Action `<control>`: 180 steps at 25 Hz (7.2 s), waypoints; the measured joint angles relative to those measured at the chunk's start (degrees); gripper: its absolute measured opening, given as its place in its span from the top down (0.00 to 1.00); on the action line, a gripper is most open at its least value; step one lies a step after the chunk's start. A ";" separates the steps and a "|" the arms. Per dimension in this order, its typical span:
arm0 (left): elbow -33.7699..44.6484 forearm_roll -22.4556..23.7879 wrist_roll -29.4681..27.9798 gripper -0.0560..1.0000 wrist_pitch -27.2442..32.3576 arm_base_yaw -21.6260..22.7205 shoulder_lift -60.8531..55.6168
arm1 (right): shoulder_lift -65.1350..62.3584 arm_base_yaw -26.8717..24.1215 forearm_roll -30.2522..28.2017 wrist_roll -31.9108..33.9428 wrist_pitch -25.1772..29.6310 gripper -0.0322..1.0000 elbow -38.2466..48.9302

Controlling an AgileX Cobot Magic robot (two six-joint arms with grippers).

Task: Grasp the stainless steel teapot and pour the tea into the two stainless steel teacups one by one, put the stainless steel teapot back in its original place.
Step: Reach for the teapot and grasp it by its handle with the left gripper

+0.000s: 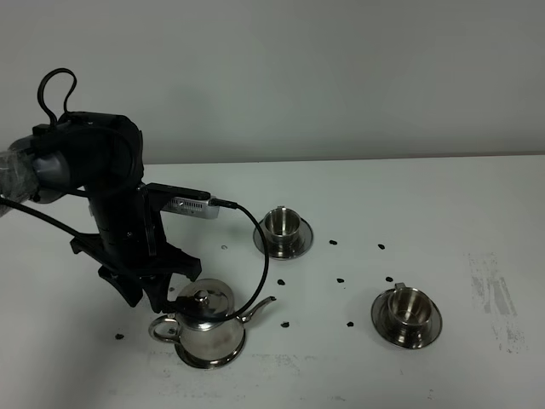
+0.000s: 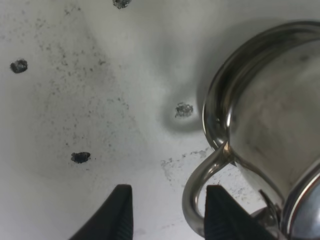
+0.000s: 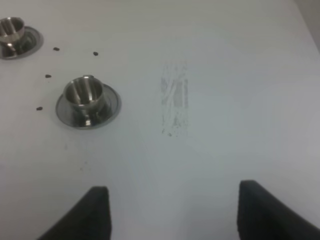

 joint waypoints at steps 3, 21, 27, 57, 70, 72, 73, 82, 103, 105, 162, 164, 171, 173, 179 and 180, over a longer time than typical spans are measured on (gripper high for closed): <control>0.92 0.00 0.00 0.57 0.00 0.00 0.00 | 0.00 0.00 0.00 0.00 0.02 0.43 0.00; 5.83 -0.04 0.00 0.57 -0.69 -0.91 -0.88 | 0.00 0.00 0.00 0.00 0.02 0.43 0.00; 6.01 -0.04 0.00 0.57 -0.74 -1.45 -0.88 | 0.00 0.00 0.00 0.00 0.02 0.43 0.00; 8.72 0.55 -1.33 0.57 0.03 -2.76 -10.87 | 0.00 0.00 0.05 0.00 0.02 0.43 0.00; 11.49 4.01 -6.45 0.56 -3.80 -4.49 -14.57 | 0.00 0.00 0.05 0.00 0.02 0.43 0.00; 11.49 4.44 -7.37 0.55 -5.04 -4.49 -15.48 | 0.00 0.00 0.05 0.00 0.02 0.43 0.00; 11.49 4.44 -7.78 0.54 -5.24 -4.49 -15.80 | 0.00 0.00 0.05 0.00 0.02 0.43 0.00; 11.51 4.07 -8.77 0.49 -9.62 -4.49 -17.58 | 0.00 0.00 0.05 0.00 0.02 0.43 0.00; 11.51 -3.90 -5.56 0.49 -4.24 -5.02 -19.01 | 0.00 0.00 0.05 0.00 0.02 0.43 0.00; 11.51 -3.37 -5.18 0.49 -3.79 -5.02 -19.01 | 0.00 0.00 0.05 0.00 0.02 0.43 0.00; 16.48 6.07 14.66 0.49 -8.27 -9.55 -15.43 | 0.00 0.00 0.05 0.00 0.02 0.43 0.00; 16.48 6.07 14.66 0.49 -8.27 -9.55 -15.43 | 0.00 0.00 0.05 0.00 0.02 0.43 0.00; 16.48 6.07 15.23 0.49 -8.27 -9.55 -15.43 | 0.00 0.00 0.05 0.00 0.02 0.43 0.00; 16.68 5.95 15.22 0.49 -8.27 -9.55 -15.43 | 0.00 0.00 0.05 0.00 0.02 0.43 0.00; 19.34 5.92 16.14 0.49 -8.91 -9.55 -15.43 | 0.00 0.00 0.05 0.00 0.02 0.43 0.00; 19.34 5.85 16.20 0.49 -9.28 -9.55 -15.43 | 0.00 0.00 0.05 0.00 0.02 0.43 0.00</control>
